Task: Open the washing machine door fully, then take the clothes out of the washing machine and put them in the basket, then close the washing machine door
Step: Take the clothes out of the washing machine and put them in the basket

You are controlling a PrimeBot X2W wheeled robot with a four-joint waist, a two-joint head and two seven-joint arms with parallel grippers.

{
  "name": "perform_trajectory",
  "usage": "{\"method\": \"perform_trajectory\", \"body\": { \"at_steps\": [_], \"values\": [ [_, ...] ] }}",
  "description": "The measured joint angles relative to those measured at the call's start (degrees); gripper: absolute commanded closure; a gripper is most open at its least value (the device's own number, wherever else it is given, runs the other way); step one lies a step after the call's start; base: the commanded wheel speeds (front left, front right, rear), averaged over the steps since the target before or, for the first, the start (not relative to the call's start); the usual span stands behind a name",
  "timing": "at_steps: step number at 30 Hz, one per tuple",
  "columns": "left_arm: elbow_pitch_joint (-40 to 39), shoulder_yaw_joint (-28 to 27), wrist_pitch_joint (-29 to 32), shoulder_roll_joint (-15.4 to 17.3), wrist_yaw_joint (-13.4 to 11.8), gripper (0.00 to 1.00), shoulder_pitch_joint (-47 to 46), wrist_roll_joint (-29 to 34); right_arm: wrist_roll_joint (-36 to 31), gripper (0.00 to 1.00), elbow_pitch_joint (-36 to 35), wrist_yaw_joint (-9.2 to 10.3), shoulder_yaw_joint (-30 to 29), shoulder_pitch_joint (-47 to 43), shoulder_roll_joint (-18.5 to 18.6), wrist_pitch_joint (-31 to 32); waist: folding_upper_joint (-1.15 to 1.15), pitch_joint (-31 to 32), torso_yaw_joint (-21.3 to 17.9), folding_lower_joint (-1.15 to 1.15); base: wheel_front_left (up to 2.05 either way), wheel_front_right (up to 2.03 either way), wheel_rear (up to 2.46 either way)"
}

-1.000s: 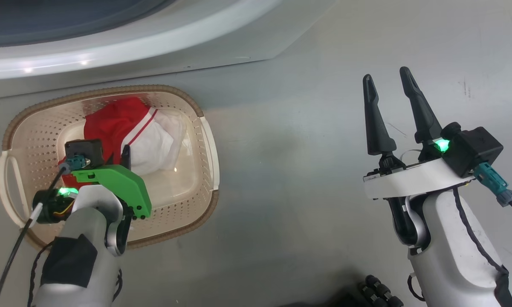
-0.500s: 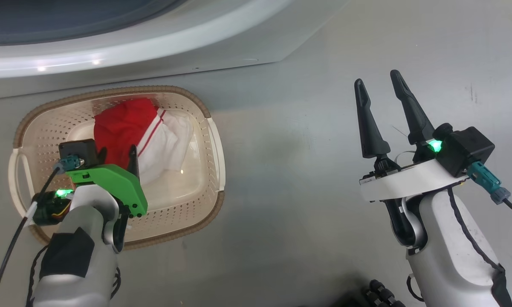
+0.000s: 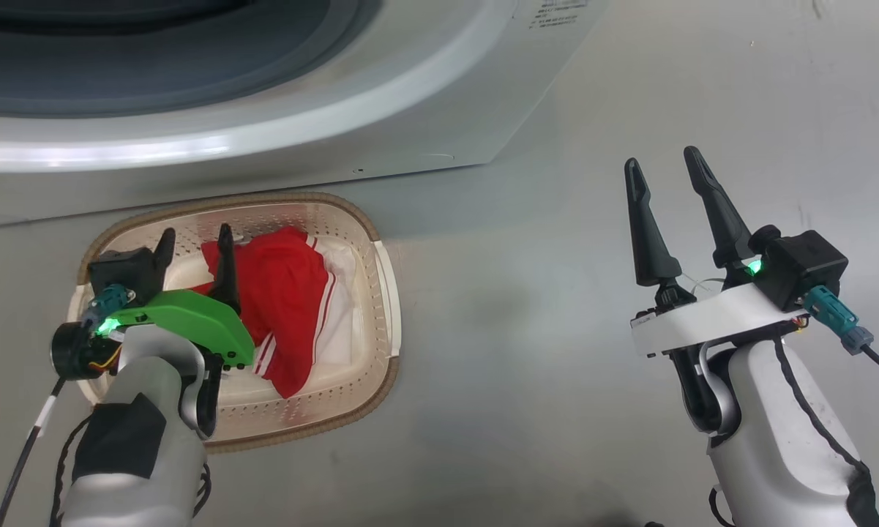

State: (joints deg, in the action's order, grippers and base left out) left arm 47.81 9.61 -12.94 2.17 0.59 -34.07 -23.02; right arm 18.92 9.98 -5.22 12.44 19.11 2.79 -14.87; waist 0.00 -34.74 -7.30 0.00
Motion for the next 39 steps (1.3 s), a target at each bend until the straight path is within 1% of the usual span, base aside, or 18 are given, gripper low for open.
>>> {"method": "perform_trajectory", "body": {
  "at_steps": [3, 6, 15, 19, 25, 31, 39],
  "values": [
    [-0.8, 0.4, -1.3, -0.1, 0.3, 0.0, 0.1, 0.1, -0.4, 0.0, 0.7, 0.0, -0.4, -0.7, 0.0, 0.0, 0.0, 2.0, 0.4, 0.0, 0.0, 0.0, 0.0],
    [-2.1, 0.8, -1.4, -0.1, 0.7, 0.0, 0.5, 0.3, -0.5, 0.0, 1.6, 0.0, -0.6, -1.6, 0.0, 0.0, 0.0, 4.1, 0.9, 0.0, 0.0, 0.0, 0.0],
    [-8.3, 1.4, -1.5, -0.3, 0.7, 0.0, 2.6, 1.5, -0.5, 0.0, 2.9, 0.01, -1.4, -4.6, 0.0, 0.0, 0.0, 10.3, 2.5, 0.0, 0.0, 0.0, 0.0],
    [-11.9, 1.3, -1.5, -0.3, 0.7, 0.0, 3.9, 2.1, -0.5, 0.0, 3.2, 0.01, -1.4, -5.7, 0.0, 0.0, 0.0, 12.7, 3.2, 0.0, 0.0, 0.0, 0.0],
    [-20.6, 0.8, -1.5, -0.3, 0.4, 0.0, 5.4, 4.3, -0.5, 0.0, 3.6, 0.01, -1.5, -6.5, 0.0, 0.0, 0.0, 15.9, 4.1, 0.0, 0.0, 0.0, 0.0],
    [-26.7, 1.0, -1.5, -0.3, 0.2, 0.0, 10.2, 5.5, -0.5, 0.0, 4.3, 0.01, -1.8, -8.1, 0.0, 0.0, 0.0, 19.4, 4.5, 0.0, 0.0, 0.0, 0.0],
    [-30.0, 2.0, -1.5, -0.2, -0.4, 0.0, 18.3, 6.5, -0.5, 0.0, 5.0, 0.35, -2.6, -11.2, 0.0, 0.0, 0.0, 23.8, 5.0, 0.0, 0.0, 0.0, 0.0]
  ]
}}
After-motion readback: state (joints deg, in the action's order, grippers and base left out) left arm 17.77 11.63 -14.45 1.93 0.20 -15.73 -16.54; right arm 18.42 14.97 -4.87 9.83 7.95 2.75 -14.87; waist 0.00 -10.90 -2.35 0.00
